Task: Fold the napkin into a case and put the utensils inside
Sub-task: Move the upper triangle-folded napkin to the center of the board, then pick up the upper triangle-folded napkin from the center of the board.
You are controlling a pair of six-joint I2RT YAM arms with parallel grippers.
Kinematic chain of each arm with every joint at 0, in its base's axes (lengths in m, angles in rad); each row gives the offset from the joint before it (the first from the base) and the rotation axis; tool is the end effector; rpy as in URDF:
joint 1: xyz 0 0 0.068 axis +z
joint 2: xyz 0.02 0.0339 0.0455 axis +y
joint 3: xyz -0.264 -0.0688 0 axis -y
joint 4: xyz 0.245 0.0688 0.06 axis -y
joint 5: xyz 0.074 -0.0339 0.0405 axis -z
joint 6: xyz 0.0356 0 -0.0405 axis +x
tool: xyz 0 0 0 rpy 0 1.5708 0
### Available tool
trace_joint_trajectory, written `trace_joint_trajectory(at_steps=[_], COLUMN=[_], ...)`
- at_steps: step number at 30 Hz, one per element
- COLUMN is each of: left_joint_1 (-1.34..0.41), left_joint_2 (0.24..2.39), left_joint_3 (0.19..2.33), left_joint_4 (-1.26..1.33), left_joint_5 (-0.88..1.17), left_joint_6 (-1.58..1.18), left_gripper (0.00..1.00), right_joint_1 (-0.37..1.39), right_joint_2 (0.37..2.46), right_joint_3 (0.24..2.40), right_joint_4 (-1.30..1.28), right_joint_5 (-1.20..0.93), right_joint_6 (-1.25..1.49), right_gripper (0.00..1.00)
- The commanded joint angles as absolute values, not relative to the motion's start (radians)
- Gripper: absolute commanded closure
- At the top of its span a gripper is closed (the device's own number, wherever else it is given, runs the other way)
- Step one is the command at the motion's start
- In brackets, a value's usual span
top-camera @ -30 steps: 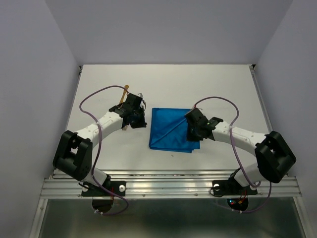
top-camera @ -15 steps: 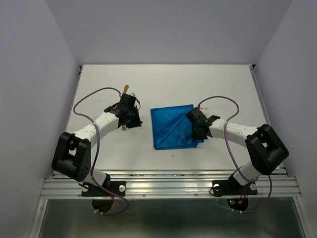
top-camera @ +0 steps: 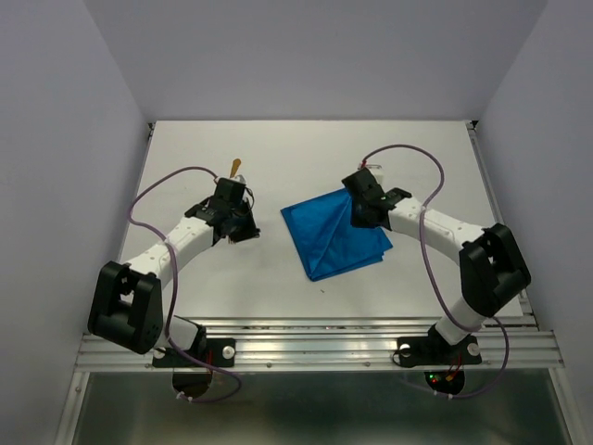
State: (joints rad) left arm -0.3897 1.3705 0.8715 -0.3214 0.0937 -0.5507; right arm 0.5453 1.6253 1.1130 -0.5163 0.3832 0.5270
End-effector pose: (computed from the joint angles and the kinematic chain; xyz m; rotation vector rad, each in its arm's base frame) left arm 0.2632 -0.1117 0.2276 -0.1525 2.4547 -0.5416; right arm 0.2912 0.1611 0.2176 0.1113 2.4875 -0.0616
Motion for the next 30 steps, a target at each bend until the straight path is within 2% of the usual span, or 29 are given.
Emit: trace_joint_trajectory(at_steps=[1, 6, 9, 16, 22, 30], left_joint_1=[-0.374, -0.347, -0.328, -0.255, -0.209, -0.189], left_joint_2=[1.331, 1.327, 1.319, 1.283, 1.232, 1.215], left_joint_3=[0.865, 0.877, 0.879, 0.838, 0.792, 0.758], left_joint_4=[-0.316, -0.328, -0.331, -0.327, -0.325, -0.321], left_joint_5=[0.094, 0.095, 0.094, 0.106, 0.115, 0.120], left_joint_6=[-0.549, -0.555, -0.558, -0.591, -0.595, -0.591], left_gripper=[0.89, 0.86, 0.86, 0.86, 0.86, 0.86], right_joint_1=[0.675, 0.847, 0.929, 1.040, 1.069, 1.078], right_joint_2=[1.591, 1.637, 1.686, 1.787, 1.859, 1.925], right_joint_3=[1.190, 1.212, 1.241, 1.322, 1.365, 1.356], right_joint_4=[-0.563, -0.603, -0.618, -0.630, -0.603, -0.574], right_joint_5=[0.382, 0.393, 0.416, 0.479, 0.479, 0.466], right_joint_6=[0.506, 0.532, 0.529, 0.497, 0.453, 0.434], right_gripper=[0.82, 0.67, 0.62, 0.58, 0.54, 0.53])
